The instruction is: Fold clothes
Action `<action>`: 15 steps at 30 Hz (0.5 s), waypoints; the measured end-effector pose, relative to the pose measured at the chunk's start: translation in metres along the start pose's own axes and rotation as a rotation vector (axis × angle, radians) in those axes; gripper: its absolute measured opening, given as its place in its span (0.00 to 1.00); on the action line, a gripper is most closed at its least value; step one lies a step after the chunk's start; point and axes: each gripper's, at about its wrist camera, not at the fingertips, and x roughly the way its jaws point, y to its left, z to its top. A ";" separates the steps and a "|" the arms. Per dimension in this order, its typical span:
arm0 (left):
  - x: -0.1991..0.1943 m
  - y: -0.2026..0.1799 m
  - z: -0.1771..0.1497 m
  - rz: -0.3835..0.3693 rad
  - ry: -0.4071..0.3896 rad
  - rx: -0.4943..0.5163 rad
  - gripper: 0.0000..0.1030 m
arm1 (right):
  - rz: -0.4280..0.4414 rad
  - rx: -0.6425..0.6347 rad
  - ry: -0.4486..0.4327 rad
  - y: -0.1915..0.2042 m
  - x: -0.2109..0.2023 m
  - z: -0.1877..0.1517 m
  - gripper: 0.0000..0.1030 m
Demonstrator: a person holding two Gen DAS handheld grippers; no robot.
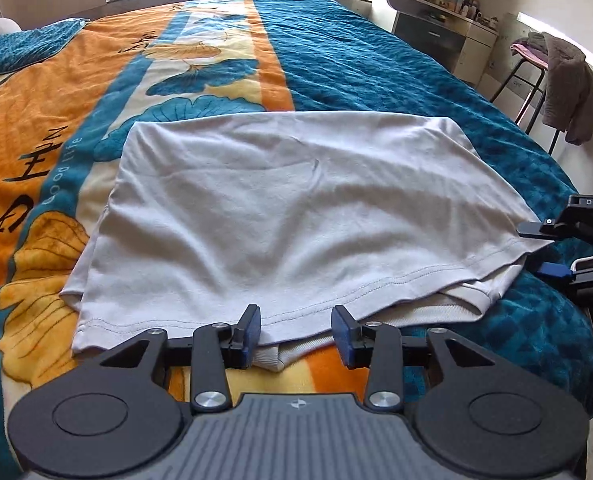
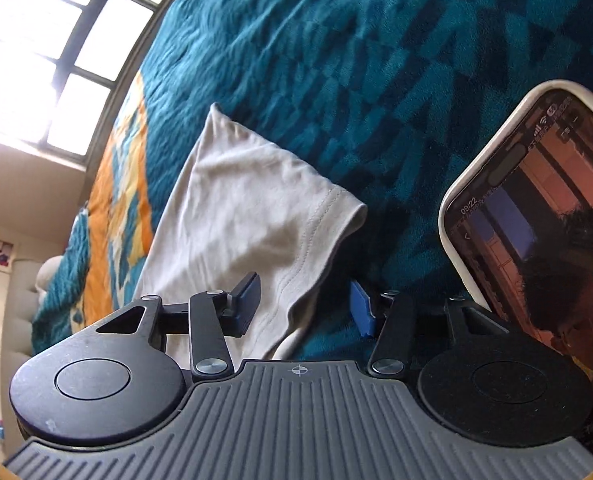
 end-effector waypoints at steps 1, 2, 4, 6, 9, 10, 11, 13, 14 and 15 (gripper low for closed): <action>0.001 0.001 0.000 -0.002 0.003 -0.003 0.37 | 0.011 0.019 -0.007 -0.002 0.003 0.001 0.50; 0.002 0.001 -0.001 -0.003 0.006 -0.007 0.37 | 0.028 0.030 -0.015 -0.004 0.007 0.002 0.50; 0.002 0.003 -0.001 -0.007 0.010 -0.013 0.37 | 0.045 0.034 -0.040 -0.004 0.016 0.004 0.50; 0.002 0.003 0.000 -0.012 0.010 -0.019 0.37 | 0.060 0.041 -0.071 -0.003 0.023 0.006 0.50; 0.001 0.005 0.001 -0.020 0.009 -0.029 0.37 | 0.114 0.098 -0.133 -0.007 0.030 0.011 0.48; 0.000 0.006 0.001 -0.023 0.008 -0.034 0.37 | 0.124 0.117 -0.146 -0.008 0.032 0.012 0.44; -0.002 0.008 0.001 -0.029 0.005 -0.041 0.37 | 0.138 0.130 -0.159 -0.010 0.033 0.012 0.40; -0.006 0.013 0.002 -0.036 -0.004 -0.049 0.37 | 0.153 0.144 -0.174 -0.012 0.033 0.012 0.12; -0.008 0.015 0.002 -0.040 -0.009 -0.054 0.37 | 0.160 0.151 -0.182 -0.013 0.033 0.012 0.11; -0.010 0.017 0.002 -0.041 -0.014 -0.060 0.37 | 0.164 0.152 -0.193 -0.013 0.031 0.011 0.06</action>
